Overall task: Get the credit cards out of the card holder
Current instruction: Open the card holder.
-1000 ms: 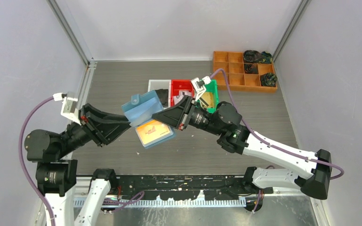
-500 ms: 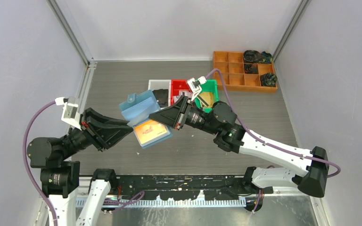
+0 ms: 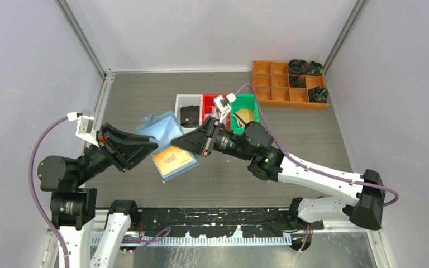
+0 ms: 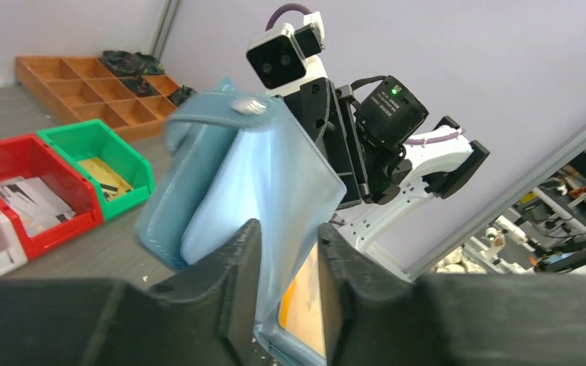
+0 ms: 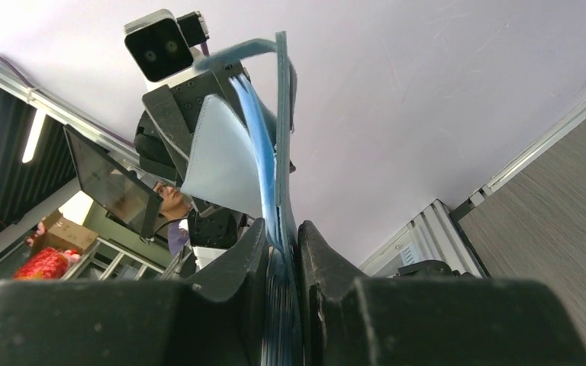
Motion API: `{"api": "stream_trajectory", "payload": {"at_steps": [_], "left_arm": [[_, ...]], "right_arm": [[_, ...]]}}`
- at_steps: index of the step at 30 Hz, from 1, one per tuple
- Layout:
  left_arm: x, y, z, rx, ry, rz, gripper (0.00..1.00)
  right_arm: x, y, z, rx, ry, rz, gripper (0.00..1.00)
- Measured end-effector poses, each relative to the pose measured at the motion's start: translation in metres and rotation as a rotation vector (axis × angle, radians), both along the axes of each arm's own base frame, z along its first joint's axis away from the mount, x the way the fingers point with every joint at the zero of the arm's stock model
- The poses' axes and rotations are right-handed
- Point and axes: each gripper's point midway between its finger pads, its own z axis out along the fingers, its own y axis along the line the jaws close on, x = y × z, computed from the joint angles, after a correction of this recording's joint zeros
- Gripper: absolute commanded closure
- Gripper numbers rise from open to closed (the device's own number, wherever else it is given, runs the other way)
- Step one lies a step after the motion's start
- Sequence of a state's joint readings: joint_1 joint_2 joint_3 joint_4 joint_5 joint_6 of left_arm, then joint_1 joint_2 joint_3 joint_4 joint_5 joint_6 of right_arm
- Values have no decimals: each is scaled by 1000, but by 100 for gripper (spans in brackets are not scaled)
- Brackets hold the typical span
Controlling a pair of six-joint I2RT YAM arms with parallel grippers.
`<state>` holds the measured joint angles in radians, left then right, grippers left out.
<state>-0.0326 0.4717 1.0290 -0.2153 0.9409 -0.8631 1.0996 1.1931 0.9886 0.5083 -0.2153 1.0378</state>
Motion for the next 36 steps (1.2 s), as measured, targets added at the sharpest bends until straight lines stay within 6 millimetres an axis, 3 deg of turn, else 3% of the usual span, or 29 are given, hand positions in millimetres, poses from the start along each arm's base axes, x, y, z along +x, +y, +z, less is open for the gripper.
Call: {"api": "stream_trajectory", "payload": {"at_steps": [9,14,16,19,23,29,36], "left_arm": [[-12,0,1,32,-32,-4,61],[-26,0,4,39,-85,-10,69],[-24,1,3,36,-80,-3,75],[-16,2,0,25,-56,22,77],[-2,6,0,13,-31,68,61],[10,12,-4,4,3,126,54],[13,14,-9,-8,78,152,53]], "right_arm": [[2,-5,0,-17,-23,-29,99],[-1,-8,9,4,-35,-21,99],[-3,-7,11,14,-36,-11,99],[-5,-1,11,21,-31,7,99],[-7,2,7,11,-25,19,99],[-8,2,7,11,-27,19,99],[-8,2,7,10,-34,16,99]]}}
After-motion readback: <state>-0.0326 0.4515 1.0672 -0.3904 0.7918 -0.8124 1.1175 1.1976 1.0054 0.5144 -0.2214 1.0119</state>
